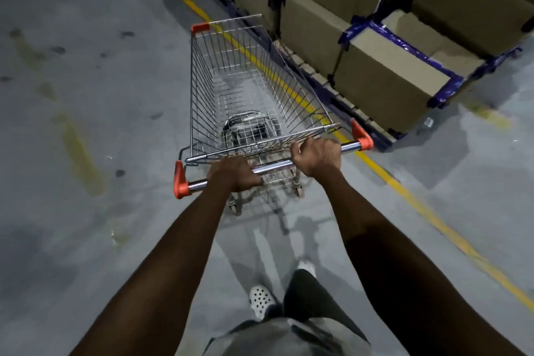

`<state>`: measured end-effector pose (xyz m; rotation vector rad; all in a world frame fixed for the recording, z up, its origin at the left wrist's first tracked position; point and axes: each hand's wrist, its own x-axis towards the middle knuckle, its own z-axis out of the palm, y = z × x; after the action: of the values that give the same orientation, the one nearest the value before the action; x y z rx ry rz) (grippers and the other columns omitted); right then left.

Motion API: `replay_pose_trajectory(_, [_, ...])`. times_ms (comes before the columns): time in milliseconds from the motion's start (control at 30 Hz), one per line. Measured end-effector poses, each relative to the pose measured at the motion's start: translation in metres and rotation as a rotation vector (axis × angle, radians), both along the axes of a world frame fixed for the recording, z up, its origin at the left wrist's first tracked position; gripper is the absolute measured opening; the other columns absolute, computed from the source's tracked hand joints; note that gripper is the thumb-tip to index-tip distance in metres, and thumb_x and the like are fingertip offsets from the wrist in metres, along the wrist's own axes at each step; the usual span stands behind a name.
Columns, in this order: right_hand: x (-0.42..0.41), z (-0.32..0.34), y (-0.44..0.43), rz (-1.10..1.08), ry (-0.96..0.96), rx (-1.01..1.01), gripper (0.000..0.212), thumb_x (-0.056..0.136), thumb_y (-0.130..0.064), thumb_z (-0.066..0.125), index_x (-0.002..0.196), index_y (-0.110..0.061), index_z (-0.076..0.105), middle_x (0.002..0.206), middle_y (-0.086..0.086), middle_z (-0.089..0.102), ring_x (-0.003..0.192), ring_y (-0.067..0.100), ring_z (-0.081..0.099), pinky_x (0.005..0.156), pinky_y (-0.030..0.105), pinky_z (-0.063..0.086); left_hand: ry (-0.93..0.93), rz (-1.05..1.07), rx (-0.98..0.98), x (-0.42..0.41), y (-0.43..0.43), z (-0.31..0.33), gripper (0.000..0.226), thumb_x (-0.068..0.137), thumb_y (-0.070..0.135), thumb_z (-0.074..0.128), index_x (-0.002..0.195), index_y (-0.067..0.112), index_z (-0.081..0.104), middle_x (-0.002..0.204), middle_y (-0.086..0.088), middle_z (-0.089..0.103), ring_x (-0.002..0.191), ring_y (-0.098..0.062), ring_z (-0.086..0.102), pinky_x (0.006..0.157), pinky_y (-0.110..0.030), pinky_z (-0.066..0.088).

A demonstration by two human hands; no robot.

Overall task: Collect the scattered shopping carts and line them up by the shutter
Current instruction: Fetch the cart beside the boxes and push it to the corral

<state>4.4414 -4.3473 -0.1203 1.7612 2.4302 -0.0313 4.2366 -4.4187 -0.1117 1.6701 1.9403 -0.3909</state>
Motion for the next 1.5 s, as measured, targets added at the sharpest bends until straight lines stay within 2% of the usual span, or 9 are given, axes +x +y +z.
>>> replay_pose_trajectory(100, [-0.033,0.000,0.064,0.005,0.008,-0.009,0.067,0.101,-0.058,0.030,0.104,-0.007,0.072,0.103,0.021,0.072,0.096,0.036,0.068,0.075,0.038,0.041,0.002,-0.003,0.029,-0.032,0.058,-0.003,0.074,0.074,0.083,0.053,0.109,0.021,0.075,0.123,-0.010,0.069,0.111,-0.030,0.064,0.091,-0.039,0.051])
replay_pose_trajectory(200, [-0.068,-0.001,0.134,0.057,-0.024,-0.025,0.086,0.097,-0.077,0.016,0.092,-0.010,0.068,0.091,0.018,0.067,0.085,0.032,0.063,0.067,0.036,0.034,-0.006,0.025,-0.008,-0.065,0.119,0.001,0.088,0.077,0.093,0.044,0.115,0.019,0.073,0.127,-0.011,0.066,0.120,-0.031,0.060,0.101,-0.044,0.047])
replay_pose_trajectory(400, [-0.143,0.017,0.282,0.316,-0.007,-0.118,0.099,0.078,-0.097,0.007,0.063,-0.014,0.057,0.065,0.006,0.055,0.068,0.021,0.057,0.067,0.034,0.036,-0.414,0.362,0.135,-0.169,0.233,0.018,0.104,0.054,0.109,0.035,0.095,0.024,0.080,0.094,0.000,0.076,0.092,-0.024,0.070,0.092,-0.045,0.055])
replay_pose_trajectory(567, [-0.211,0.023,0.385,0.468,-0.010,-0.173,0.096,0.073,-0.103,0.012,0.064,-0.016,0.053,0.063,0.004,0.049,0.075,0.026,0.062,0.077,0.038,0.048,0.027,0.270,0.083,-0.266,0.301,0.024,0.110,0.067,0.106,0.008,0.058,0.020,0.075,0.066,0.013,0.071,0.095,-0.014,0.064,0.114,-0.066,0.011])
replay_pose_trajectory(800, [-0.300,0.026,0.500,0.557,-0.020,-0.185,0.089,0.074,-0.102,0.020,0.061,-0.018,0.046,0.093,0.017,0.069,0.096,0.032,0.068,0.089,0.044,0.051,0.111,0.383,0.025,-0.332,0.409,0.030,0.118,0.058,0.109,0.000,0.058,0.015,0.071,0.055,0.008,0.069,0.098,-0.019,0.063,0.119,-0.066,0.007])
replay_pose_trajectory(967, [-0.373,0.021,0.592,0.587,-0.007,-0.184,0.099,0.072,-0.104,0.015,0.057,-0.016,0.058,0.061,0.004,0.057,0.064,0.021,0.059,0.075,0.036,0.048,0.140,0.495,0.065,-0.396,0.495,0.025,0.112,0.060,0.108,-0.003,0.067,0.018,0.064,0.104,-0.006,0.077,0.117,-0.025,0.064,0.121,-0.063,0.004])
replay_pose_trajectory(1067, [-0.427,0.023,0.653,0.605,-0.005,-0.180,0.103,0.068,-0.106,0.010,0.058,-0.015,0.060,0.061,0.004,0.057,0.067,0.021,0.060,0.077,0.038,0.048,0.194,0.512,0.077,-0.452,0.554,0.018,0.126,0.061,0.106,-0.005,0.110,0.022,0.075,0.133,-0.003,0.068,0.132,-0.026,0.056,0.121,-0.061,0.003])
replay_pose_trajectory(1267, [-0.530,0.029,0.761,0.574,-0.029,-0.255,0.103,0.066,-0.108,0.012,0.065,-0.018,0.062,0.076,0.005,0.065,0.080,0.024,0.064,0.081,0.040,0.046,0.213,0.515,0.093,-0.547,0.669,0.025,0.090,0.093,0.082,0.020,0.141,0.017,0.060,0.150,-0.013,0.054,0.138,-0.034,0.050,0.121,-0.050,0.015])
replay_pose_trajectory(1500, [-0.611,0.028,0.870,0.551,-0.016,-0.236,0.097,0.070,-0.106,0.015,0.061,-0.018,0.055,0.072,0.004,0.057,0.078,0.022,0.058,0.078,0.039,0.043,0.188,0.491,0.116,-0.633,0.780,0.020,0.090,0.093,0.080,0.024,0.135,0.010,0.063,0.143,-0.017,0.059,0.129,-0.037,0.056,0.107,-0.047,0.038])
